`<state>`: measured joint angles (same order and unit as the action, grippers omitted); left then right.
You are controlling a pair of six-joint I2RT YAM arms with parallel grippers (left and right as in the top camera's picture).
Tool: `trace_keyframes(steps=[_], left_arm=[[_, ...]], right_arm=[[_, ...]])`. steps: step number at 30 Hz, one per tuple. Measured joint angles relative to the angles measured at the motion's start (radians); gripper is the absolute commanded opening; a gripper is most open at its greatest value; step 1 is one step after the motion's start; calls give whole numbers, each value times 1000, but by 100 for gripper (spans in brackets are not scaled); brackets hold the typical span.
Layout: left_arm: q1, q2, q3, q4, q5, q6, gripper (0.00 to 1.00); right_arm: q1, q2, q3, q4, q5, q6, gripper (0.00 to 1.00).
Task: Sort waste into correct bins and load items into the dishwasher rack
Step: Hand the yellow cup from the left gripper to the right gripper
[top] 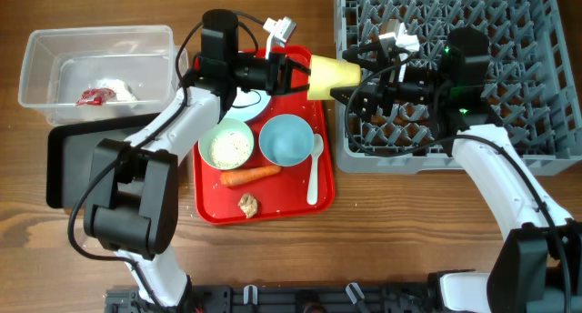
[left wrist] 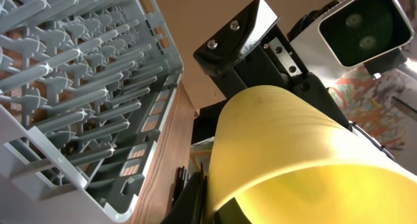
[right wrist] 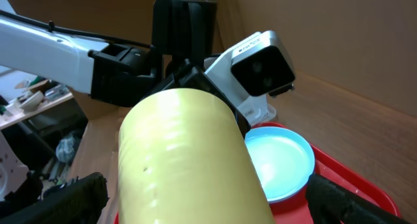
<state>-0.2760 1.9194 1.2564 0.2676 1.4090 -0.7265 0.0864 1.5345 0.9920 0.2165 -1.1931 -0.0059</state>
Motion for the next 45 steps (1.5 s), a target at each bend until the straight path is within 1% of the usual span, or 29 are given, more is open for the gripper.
trace_keyframes(steps=[12,13,15,19,22,26,29,30,31,32,34,38,40,43,45], left_arm=[[0,0,0,26,3,-28,4],[0,0,0,26,3,-28,4],[0,0,0,26,3,-31,4],[0,0,0,26,3,-35,4],[0,0,0,26,7,-35,4],[0,0,0,28,10,-35,4],[0,0,0,28,9,-35,8],[0,0,0,29,2,-36,10],[0,0,0,29,-5,-36,16],[0,0,0,29,-12,-35,19],[0,0,0,29,-35,-38,18],[2,0,0,19,-78,-3,24],[5,0,0,-11,-122,22,29],[24,0,0,-82,-211,78,31],[45,0,0,-129,-277,119,32]], right_arm=[[39,0,0,-13,0,0,99],[39,0,0,-7,0,0,97],[39,0,0,8,0,0,88],[39,0,0,29,0,-2,75],[39,0,0,32,0,-6,72],[39,0,0,32,-1,-6,71],[39,0,0,31,-1,-6,67],[39,0,0,31,0,-7,65],[39,0,0,28,1,-7,65],[39,0,0,26,0,-7,65],[39,0,0,24,5,-6,64],[39,0,0,-8,54,5,58],[39,0,0,-30,96,8,55],[31,0,0,-57,164,11,49],[18,0,0,-72,205,18,49]])
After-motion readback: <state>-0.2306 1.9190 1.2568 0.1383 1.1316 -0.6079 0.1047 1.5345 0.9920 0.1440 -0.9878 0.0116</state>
